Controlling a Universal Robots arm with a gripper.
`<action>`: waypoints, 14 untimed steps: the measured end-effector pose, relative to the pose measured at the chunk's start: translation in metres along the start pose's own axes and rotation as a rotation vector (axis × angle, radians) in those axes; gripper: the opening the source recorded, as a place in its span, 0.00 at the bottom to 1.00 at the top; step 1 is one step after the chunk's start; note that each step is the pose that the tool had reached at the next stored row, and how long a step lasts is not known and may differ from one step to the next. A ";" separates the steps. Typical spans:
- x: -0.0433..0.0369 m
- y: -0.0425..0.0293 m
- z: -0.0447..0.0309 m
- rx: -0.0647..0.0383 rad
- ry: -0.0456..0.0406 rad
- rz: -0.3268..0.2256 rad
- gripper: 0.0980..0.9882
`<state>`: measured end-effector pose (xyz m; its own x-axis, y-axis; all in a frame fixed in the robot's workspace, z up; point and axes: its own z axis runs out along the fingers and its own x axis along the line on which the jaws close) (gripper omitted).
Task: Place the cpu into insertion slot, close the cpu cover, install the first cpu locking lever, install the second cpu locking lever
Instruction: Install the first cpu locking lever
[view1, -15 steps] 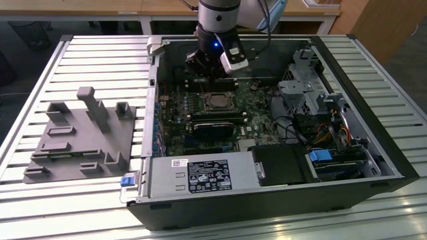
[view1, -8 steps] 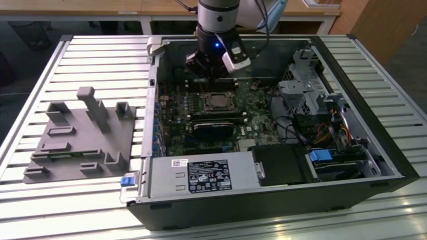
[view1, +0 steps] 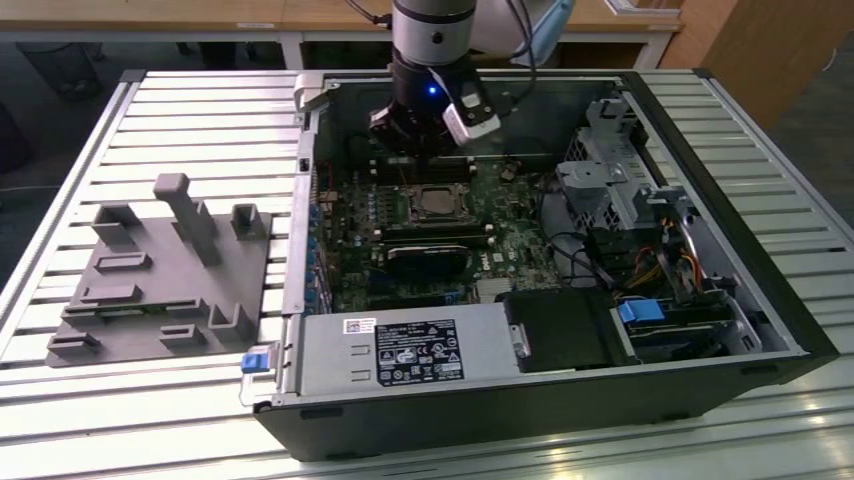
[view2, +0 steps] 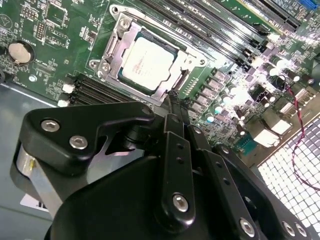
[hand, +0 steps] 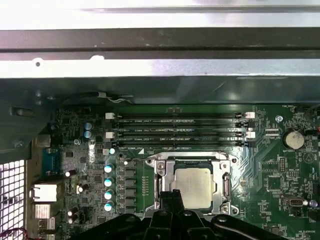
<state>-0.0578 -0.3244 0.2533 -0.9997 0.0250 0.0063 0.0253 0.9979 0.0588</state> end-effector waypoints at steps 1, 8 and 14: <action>0.0010 0.0000 0.0000 0.000 -0.0008 -0.002 0.03; 0.0023 -0.0002 0.0002 0.000 0.0015 -0.073 0.03; 0.0167 -0.0006 0.0003 0.001 -0.0128 -0.078 0.03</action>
<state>-0.0746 -0.3246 0.2530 -0.9986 -0.0519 -0.0111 -0.0524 0.9969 0.0581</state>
